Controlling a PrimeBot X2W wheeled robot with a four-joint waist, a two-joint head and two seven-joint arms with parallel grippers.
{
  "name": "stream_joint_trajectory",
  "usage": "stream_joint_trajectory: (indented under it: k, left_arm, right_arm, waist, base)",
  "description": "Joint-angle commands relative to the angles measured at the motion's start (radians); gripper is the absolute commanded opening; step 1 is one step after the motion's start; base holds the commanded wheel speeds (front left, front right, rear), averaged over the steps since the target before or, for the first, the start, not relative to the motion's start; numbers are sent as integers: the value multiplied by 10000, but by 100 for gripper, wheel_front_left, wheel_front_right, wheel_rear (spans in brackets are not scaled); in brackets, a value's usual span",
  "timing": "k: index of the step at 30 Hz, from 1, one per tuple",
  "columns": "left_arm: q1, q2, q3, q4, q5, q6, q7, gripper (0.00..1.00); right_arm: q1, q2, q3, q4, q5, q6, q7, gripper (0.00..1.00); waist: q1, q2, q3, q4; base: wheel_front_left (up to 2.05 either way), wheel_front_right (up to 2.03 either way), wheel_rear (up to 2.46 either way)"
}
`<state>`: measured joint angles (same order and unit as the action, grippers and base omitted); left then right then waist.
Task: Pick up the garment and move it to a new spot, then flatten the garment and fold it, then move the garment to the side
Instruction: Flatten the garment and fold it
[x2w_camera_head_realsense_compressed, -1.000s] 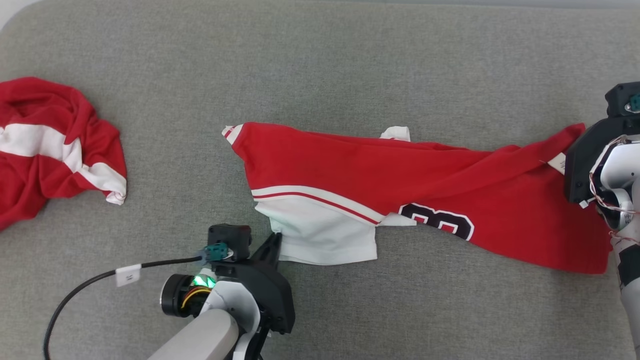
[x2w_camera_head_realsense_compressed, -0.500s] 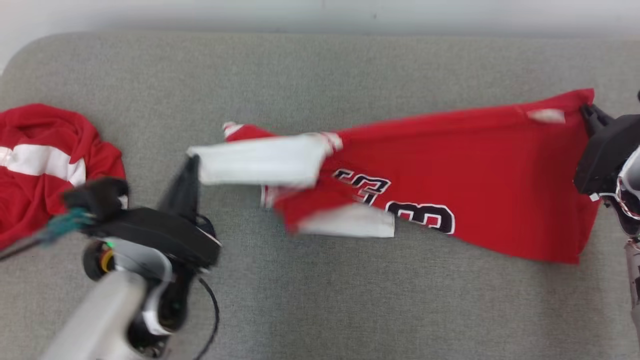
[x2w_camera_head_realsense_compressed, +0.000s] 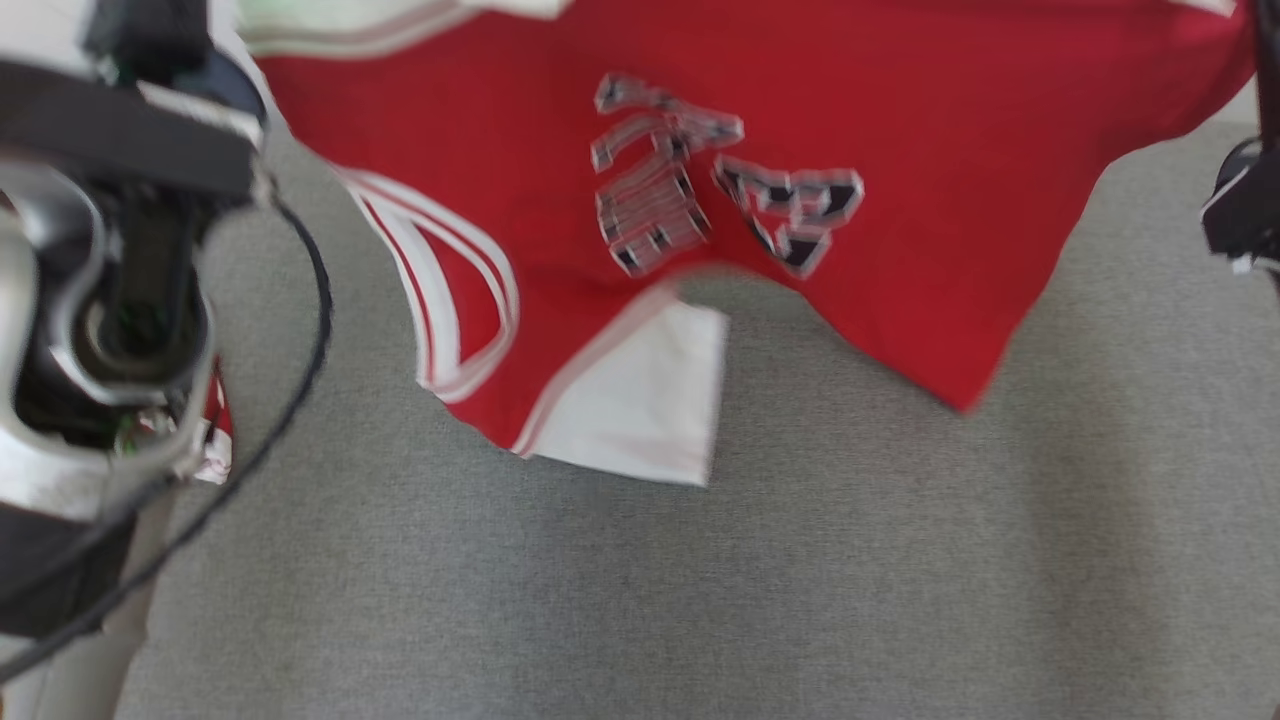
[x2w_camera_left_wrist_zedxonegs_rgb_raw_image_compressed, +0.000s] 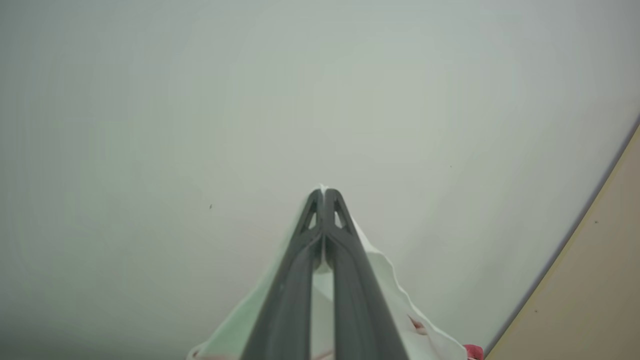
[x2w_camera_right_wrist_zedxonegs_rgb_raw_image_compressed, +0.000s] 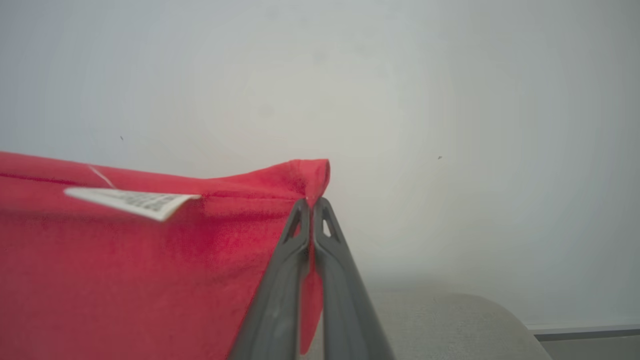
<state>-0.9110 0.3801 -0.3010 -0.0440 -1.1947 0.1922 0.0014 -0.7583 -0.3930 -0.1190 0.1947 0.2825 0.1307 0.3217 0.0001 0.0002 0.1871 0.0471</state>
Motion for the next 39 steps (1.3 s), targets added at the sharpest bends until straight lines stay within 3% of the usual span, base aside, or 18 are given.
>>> stream_joint_trajectory:
  k: [1, 10, 15, 23, 26, 31, 35, 36, 39]
  left_arm:
    - [-177, -17, 39, 67, -51, -69, 10, 0]
    - [-1020, -364, -102, 737, -265, -313, 255, 0]
    - [-1756, -348, 99, 1099, -409, -233, 436, 0]
    - [-3751, -128, -334, 2854, 481, 218, 713, 0]
    - [-4625, -126, -497, 3589, 1216, -100, -38, 0]
    - [-6219, -467, -351, 4430, 2031, -924, -1911, 0]
    - [-7374, -708, -60, 4564, 2627, -1742, -2587, 0]
    - [-7374, -708, -60, 4564, 2627, -1742, -2587, 0]
    - [-7569, -945, 424, 4229, 3159, -2423, -2659, 0]
  right_arm:
    - [-148, -63, 3, -76, -47, 3, -141, 0]
    - [-341, -70, 166, -368, 310, 5, -1046, 0]
    - [-416, -263, 107, -548, 548, 5, -1316, 0]
    - [-2028, 126, 1359, 827, 694, 5, -1229, 0]
    - [-3171, 508, 1802, 2014, 213, 5, -1834, 0]
    - [-5202, 1220, 1055, 3587, -1263, 5, -3965, 0]
    - [-6432, 1715, -82, 4017, -2542, 5, -5534, 0]
    - [-6432, 1715, -82, 4017, -2542, 5, -5534, 0]
    - [-6844, 1916, -414, 3895, -3268, 5, -5812, 0]
  waist:
    - [-1, -2, -130, -139]
    - [-1, -2, -228, -478]
    - [-1, -2, -9, -611]
    - [-1, -2, 1762, -1337]
    - [-1, -2, 2320, -1672]
    - [-1, -2, 2740, -2060]
    - [-1, -2, 3081, -2132]
    - [-1, -2, 3081, -2132]
    - [-1, -2, 3522, -2097]
  base:
    - [0, 0, 0]
    - [0, 0, 0]
    - [0, 0, 0]
    - [0, 0, 0]
    - [0, 0, 0]
    - [0, 0, 0]
    - [0, 0, 0]
    - [0, 0, 0]
    - [0, 0, 0]
